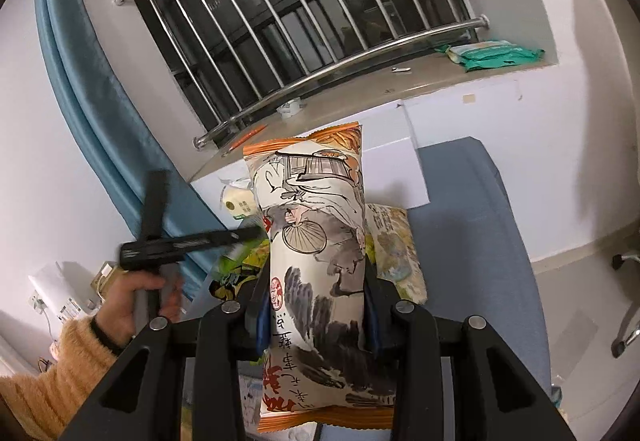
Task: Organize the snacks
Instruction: 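Drop the pastry bag into the box with the right gripper while the left drops a wafer pack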
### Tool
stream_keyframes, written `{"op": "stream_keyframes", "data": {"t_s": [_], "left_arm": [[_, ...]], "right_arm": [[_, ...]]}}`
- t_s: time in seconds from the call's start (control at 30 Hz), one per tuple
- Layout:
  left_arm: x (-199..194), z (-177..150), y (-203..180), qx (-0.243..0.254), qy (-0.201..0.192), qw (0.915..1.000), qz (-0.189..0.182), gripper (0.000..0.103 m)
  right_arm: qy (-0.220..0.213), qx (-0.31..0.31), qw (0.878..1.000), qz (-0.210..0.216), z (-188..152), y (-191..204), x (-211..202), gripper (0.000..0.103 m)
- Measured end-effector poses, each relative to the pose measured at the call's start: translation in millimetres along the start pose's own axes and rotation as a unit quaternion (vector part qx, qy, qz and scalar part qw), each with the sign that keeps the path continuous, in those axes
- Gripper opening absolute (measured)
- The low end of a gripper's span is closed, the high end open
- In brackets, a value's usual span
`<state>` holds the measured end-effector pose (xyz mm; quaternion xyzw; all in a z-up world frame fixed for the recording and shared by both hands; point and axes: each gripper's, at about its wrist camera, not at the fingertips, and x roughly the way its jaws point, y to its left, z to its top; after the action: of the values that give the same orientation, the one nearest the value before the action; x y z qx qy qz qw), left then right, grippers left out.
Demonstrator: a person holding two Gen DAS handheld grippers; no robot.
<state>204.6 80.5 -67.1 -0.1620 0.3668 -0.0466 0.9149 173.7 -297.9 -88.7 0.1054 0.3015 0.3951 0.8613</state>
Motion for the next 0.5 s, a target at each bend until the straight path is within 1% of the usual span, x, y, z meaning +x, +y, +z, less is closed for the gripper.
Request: {"op": "stream_keyframes", "data": {"t_s": [0.03, 0.07, 0.1, 0.17, 0.23, 0.33, 0.37, 0.43, 0.5], "left_arm": [[-5, 4, -1, -0.003, -0.013, 0.9999, 0.000, 0.059], [-13, 14, -1, -0.008, -0.036, 0.9993, 0.003, 0.059], [-18, 21, -1, -0.010, -0.047, 0.9988, 0.005, 0.059], [-21, 43, -1, -0.017, -0.068, 0.9975, 0.008, 0.059], [-21, 62, 1, -0.019, -0.077, 0.9968, 0.013, 0.059], [-3, 101, 7, -0.029, -0.081, 0.9961, 0.019, 0.059], [8, 116, 11, -0.040, -0.080, 0.9958, 0.019, 0.059], [28, 137, 16, -0.050, -0.075, 0.9957, 0.023, 0.059], [48, 152, 20, -0.047, -0.074, 0.9956, 0.033, 0.060]], "right_arm": [[0.002, -0.003, 1.000, 0.000, 5, 2, 6, 0.039], [0.003, -0.008, 1.000, -0.001, 11, 5, 13, 0.039], [0.000, -0.014, 1.000, -0.002, 21, 8, 20, 0.039], [-0.007, -0.024, 1.000, -0.004, 46, 12, 37, 0.039], [-0.006, -0.028, 1.000, -0.013, 71, 13, 59, 0.039], [0.004, -0.045, 0.998, -0.044, 112, 14, 102, 0.039], [0.007, -0.053, 0.996, -0.065, 131, 12, 123, 0.039], [0.024, -0.071, 0.993, -0.095, 156, 9, 154, 0.039], [0.034, -0.073, 0.990, -0.116, 177, 2, 181, 0.040]]}}
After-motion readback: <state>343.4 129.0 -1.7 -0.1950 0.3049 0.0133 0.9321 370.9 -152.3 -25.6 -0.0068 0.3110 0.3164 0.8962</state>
